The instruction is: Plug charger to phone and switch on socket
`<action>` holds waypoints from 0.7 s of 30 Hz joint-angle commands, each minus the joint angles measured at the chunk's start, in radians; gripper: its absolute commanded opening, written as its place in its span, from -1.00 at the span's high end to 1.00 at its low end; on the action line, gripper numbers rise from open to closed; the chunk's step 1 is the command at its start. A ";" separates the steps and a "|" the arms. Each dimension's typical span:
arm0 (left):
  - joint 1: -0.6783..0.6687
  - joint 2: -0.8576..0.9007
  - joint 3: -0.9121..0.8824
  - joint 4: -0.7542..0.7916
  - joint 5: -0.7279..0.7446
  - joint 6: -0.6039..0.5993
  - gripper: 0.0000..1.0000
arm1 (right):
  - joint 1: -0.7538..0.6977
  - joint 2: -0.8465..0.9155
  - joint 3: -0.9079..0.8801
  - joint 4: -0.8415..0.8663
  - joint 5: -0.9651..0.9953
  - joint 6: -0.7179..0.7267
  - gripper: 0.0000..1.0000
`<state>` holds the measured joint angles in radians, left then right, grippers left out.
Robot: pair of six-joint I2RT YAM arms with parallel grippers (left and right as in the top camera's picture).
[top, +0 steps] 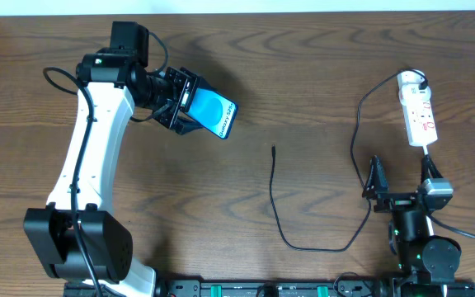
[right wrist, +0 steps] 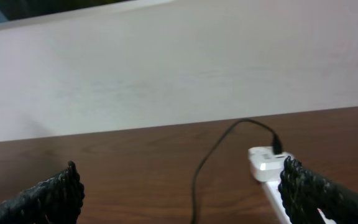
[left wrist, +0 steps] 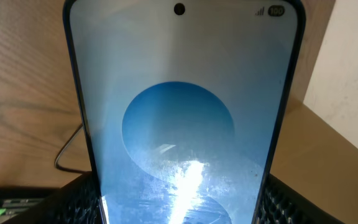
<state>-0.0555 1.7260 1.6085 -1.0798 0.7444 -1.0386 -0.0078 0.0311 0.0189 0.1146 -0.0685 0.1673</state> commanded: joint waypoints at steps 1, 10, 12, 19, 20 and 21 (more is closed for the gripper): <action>-0.003 -0.028 0.004 0.012 0.002 0.016 0.86 | 0.015 0.073 0.089 0.001 -0.061 0.068 -0.98; -0.003 -0.028 0.004 0.012 0.002 0.016 0.86 | 0.015 0.518 0.363 -0.007 -0.286 0.092 -0.99; -0.003 -0.028 0.004 0.012 0.002 0.016 0.86 | 0.015 0.651 0.435 -0.010 -0.377 0.121 -0.99; -0.003 -0.028 0.004 0.012 0.002 0.016 0.86 | 0.015 1.069 0.660 0.007 -0.773 0.221 -0.99; -0.003 -0.028 0.004 0.012 0.002 0.016 0.85 | 0.016 1.115 0.682 0.014 -0.821 0.237 -0.99; -0.003 -0.028 0.004 0.012 0.002 0.016 0.85 | 0.016 1.170 0.706 0.033 -0.879 0.260 -0.98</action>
<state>-0.0555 1.7260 1.6085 -1.0687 0.7307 -1.0389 -0.0078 1.0988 0.6601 0.1314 -0.6891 0.3447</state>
